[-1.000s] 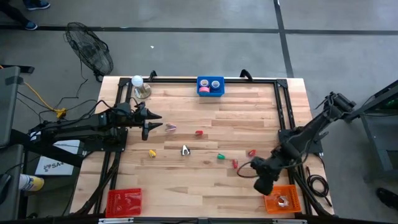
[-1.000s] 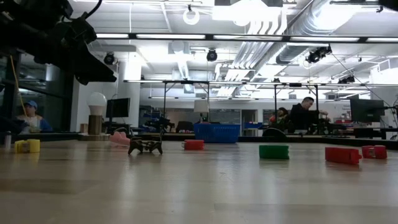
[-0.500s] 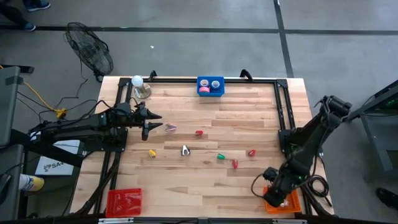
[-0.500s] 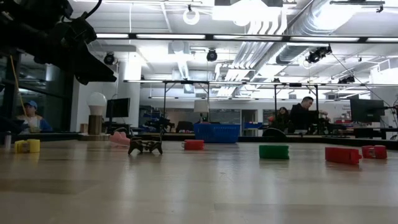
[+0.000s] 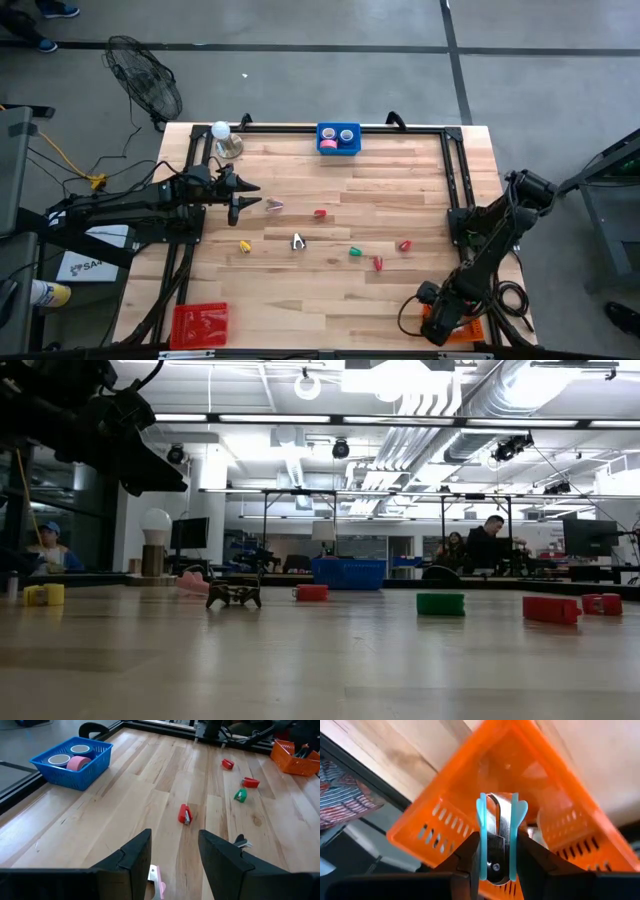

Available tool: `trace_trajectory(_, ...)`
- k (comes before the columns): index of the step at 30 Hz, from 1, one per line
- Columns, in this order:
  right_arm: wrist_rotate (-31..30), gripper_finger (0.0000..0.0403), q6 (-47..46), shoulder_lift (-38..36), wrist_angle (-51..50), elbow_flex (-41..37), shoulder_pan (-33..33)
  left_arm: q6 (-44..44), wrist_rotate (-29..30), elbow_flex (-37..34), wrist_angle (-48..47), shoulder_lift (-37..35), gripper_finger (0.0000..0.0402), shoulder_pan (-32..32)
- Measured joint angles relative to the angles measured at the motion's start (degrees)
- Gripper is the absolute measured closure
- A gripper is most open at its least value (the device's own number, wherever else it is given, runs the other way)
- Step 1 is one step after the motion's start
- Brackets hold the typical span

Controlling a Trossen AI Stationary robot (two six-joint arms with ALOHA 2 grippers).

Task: Pick and place Stapler, Stapler remover, tape
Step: Put the light blue staple remover into the orange bin, then put the pink staple remover into the orange bin

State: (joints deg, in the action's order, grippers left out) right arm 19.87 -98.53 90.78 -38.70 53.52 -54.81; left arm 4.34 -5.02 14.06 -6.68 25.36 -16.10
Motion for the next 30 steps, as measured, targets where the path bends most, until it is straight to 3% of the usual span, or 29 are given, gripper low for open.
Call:
trace_trajectory(12, 0.30, 0.0249, 1.01, 0.37, -1.72, 0.00, 0.00, 0.02, 0.02, 0.00, -0.02, 0.00, 0.0241, -0.02)
trace_trajectory(21, 7.68, 0.0243, 0.36, -0.07, -2.53, 0.00, 0.04, 0.04, 0.02, 0.00, -0.04, 0.00, 0.0241, -0.02)
trace_trajectory(30, 5.84, 0.0245, -4.64, -7.36, -6.49, 0.04, 0.04, 0.04, 0.04, 0.00, -0.05, 0.00, 0.0241, -0.02)
